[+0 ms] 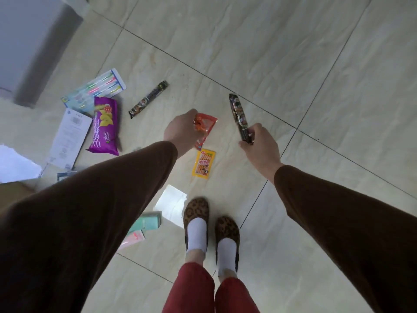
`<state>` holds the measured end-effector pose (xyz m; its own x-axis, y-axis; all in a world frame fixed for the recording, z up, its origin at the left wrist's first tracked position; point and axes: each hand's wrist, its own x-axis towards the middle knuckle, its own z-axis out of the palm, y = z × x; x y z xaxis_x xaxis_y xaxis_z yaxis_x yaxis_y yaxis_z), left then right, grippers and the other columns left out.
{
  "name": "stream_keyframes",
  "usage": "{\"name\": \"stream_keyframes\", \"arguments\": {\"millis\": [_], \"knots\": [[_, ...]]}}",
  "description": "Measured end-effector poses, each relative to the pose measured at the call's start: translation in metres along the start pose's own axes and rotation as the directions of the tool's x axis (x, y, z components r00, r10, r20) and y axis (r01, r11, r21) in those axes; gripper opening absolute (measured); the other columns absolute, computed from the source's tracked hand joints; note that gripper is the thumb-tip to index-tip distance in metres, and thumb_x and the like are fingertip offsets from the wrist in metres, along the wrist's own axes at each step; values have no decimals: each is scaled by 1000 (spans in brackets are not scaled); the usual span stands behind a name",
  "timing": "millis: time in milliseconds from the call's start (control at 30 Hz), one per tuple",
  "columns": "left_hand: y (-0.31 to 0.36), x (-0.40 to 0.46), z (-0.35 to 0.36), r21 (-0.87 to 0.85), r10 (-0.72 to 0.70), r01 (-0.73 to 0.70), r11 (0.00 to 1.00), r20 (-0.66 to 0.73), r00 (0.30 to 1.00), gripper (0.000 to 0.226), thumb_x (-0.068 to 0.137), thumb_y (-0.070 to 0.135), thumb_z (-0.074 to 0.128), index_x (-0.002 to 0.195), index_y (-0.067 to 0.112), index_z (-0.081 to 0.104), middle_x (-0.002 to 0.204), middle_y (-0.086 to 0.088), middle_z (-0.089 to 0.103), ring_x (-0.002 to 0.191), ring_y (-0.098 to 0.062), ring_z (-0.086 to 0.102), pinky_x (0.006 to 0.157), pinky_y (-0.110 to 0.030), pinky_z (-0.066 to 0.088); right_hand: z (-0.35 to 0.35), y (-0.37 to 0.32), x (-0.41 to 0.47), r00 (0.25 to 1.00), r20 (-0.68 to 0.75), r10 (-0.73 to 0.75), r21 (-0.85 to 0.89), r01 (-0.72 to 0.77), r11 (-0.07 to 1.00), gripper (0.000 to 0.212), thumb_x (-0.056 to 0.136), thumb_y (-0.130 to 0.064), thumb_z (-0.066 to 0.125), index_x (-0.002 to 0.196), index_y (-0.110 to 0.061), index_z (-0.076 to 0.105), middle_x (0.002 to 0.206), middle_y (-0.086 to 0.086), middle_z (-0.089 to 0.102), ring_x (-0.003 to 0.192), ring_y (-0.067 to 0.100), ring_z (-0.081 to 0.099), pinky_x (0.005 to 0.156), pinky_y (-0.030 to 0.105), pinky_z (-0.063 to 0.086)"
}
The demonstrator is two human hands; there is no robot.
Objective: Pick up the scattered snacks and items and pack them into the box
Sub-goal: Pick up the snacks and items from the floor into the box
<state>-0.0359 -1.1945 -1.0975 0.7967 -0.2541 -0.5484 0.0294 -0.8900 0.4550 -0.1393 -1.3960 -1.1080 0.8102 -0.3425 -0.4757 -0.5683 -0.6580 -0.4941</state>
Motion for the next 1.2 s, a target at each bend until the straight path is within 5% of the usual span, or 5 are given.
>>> {"name": "stream_keyframes", "arguments": {"millis": [433, 600, 933, 1067, 1200], "knots": [[-74, -269, -93, -471, -338, 229, 852, -161, 927, 28, 79, 26, 77, 101, 23, 59, 95, 6, 71, 85, -16, 68, 73, -33, 56, -9, -145, -204, 979, 109, -171, 61, 165, 984, 30, 86, -33, 71, 110, -19, 59, 109, 0, 65, 96, 20, 61, 74, 28, 36], [-149, -353, -115, -617, -452, 258, 743, -179, 874, 24, 83, 15, 73, 103, 18, 61, 88, 9, 69, 71, 2, 62, 49, -7, 43, 45, -209, -268, 949, 190, -250, 21, 250, 968, 32, 85, -31, 71, 113, -17, 61, 111, 3, 66, 102, 23, 61, 75, 26, 37], [-351, -512, -159, -757, -507, 207, 620, -184, 842, 28, 88, 22, 73, 113, 22, 59, 96, 15, 66, 83, 2, 63, 60, -8, 47, 201, -338, -426, 890, 346, -297, 12, 312, 950, 25, 87, -29, 71, 108, -23, 58, 106, -4, 64, 87, 11, 59, 67, 18, 40], [-429, -551, -169, -793, -588, 250, 556, -164, 792, 42, 86, 26, 76, 124, 21, 59, 111, 6, 68, 96, -9, 66, 81, -28, 55, 263, -380, -458, 853, 421, -308, 6, 337, 942, 29, 84, -38, 70, 108, -28, 58, 106, -7, 60, 99, 20, 62, 83, 43, 56], [-491, -577, -172, -827, -676, 294, 479, -134, 725, 35, 85, 25, 77, 117, 21, 63, 100, 8, 71, 88, -6, 68, 72, -25, 57, 315, -421, -470, 814, 471, -339, -41, 404, 914, 26, 88, -36, 69, 110, -24, 59, 108, -4, 64, 98, 19, 62, 87, 39, 53]]}}
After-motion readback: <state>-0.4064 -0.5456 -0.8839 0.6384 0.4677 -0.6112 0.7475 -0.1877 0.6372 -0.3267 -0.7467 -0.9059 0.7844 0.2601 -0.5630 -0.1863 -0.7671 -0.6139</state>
